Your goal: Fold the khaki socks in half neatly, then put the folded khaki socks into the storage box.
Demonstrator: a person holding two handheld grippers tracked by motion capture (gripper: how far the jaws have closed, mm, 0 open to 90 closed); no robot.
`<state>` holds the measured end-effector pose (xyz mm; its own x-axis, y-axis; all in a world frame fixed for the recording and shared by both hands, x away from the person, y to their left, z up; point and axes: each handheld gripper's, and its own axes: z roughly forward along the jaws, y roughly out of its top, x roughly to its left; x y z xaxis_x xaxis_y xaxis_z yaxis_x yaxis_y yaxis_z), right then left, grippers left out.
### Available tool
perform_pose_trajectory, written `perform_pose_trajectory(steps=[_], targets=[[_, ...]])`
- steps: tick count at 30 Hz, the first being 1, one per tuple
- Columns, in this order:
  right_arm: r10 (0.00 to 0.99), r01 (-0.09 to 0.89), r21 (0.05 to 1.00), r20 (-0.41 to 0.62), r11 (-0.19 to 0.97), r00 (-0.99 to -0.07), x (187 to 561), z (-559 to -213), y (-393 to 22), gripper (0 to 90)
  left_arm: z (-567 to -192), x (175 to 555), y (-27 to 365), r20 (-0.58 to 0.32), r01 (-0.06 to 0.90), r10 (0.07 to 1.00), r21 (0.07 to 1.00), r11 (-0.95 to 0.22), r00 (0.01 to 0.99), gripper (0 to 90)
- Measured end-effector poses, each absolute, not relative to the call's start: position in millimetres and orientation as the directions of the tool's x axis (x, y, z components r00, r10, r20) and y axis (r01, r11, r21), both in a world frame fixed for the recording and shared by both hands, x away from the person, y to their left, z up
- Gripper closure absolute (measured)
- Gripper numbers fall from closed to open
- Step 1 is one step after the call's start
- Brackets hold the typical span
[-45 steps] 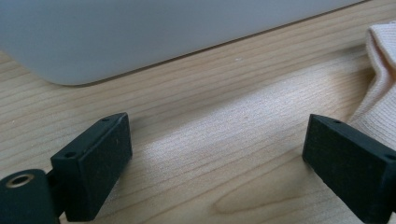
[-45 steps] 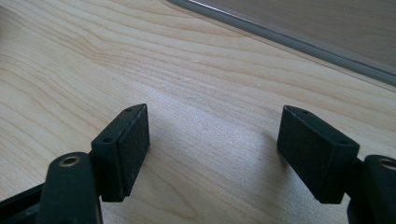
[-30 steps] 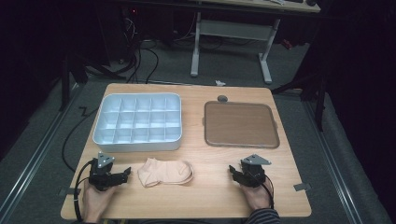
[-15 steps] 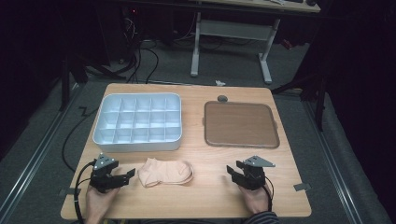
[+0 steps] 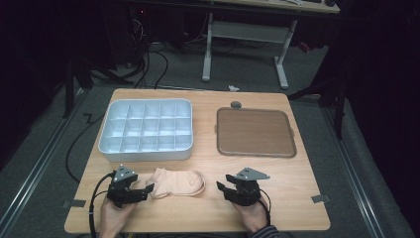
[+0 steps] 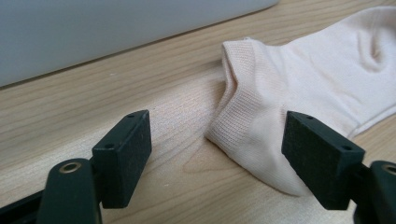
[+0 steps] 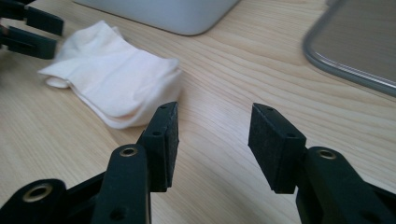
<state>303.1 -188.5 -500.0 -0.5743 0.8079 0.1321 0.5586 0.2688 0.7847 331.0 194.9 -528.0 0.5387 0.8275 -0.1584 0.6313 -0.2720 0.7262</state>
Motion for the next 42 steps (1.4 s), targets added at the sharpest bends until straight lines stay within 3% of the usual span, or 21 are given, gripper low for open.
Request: perform_pose_trajectory(steps=[13, 21, 24, 29, 30, 34, 39, 42], targets=[[0.766, 0.544, 0.777, 0.128, 0.318, -0.631, 316, -500, -143, 52.9, -531, 331, 185, -0.146, 0.632, 0.829, 0.721, -0.284, 0.54, 29.0], [0.783, 0.568, 0.753, 0.114, 0.333, -0.611, 326, -509, -131, 55.0, -530, 331, 174, -0.058, 0.611, 0.836, 0.709, -0.351, 0.546, 32.5], [0.786, 0.572, 0.746, 0.107, 0.341, -0.609, 327, -511, -130, 56.4, -530, 331, 173, -0.062, 0.615, 0.837, 0.708, -0.347, 0.544, 33.4], [0.791, 0.602, 0.719, 0.121, 0.347, -0.6, 330, -517, -132, 64.0, -528, 330, 172, -0.058, 0.607, 0.824, 0.706, -0.366, 0.564, 43.3], [0.788, 0.605, 0.711, 0.116, 0.359, -0.604, 330, -519, -132, 67.8, -527, 330, 171, -0.064, 0.606, 0.818, 0.705, -0.369, 0.572, 51.2], [0.782, 0.615, 0.695, 0.123, 0.372, -0.612, 332, -522, -132, 72.8, -526, 330, 169, -0.074, 0.607, 0.807, 0.7, -0.377, 0.586, 59.5], [0.772, 0.614, 0.692, 0.129, 0.38, -0.623, 333, -525, -132, 84.8, -526, 332, 170, -0.128, 0.617, 0.783, 0.697, -0.365, 0.608, 78.1], [0.769, 0.612, 0.692, 0.13, 0.382, -0.626, 333, -525, -132, 85.7, -527, 333, 172, -0.145, 0.617, 0.777, 0.702, -0.356, 0.613, 79.7]])
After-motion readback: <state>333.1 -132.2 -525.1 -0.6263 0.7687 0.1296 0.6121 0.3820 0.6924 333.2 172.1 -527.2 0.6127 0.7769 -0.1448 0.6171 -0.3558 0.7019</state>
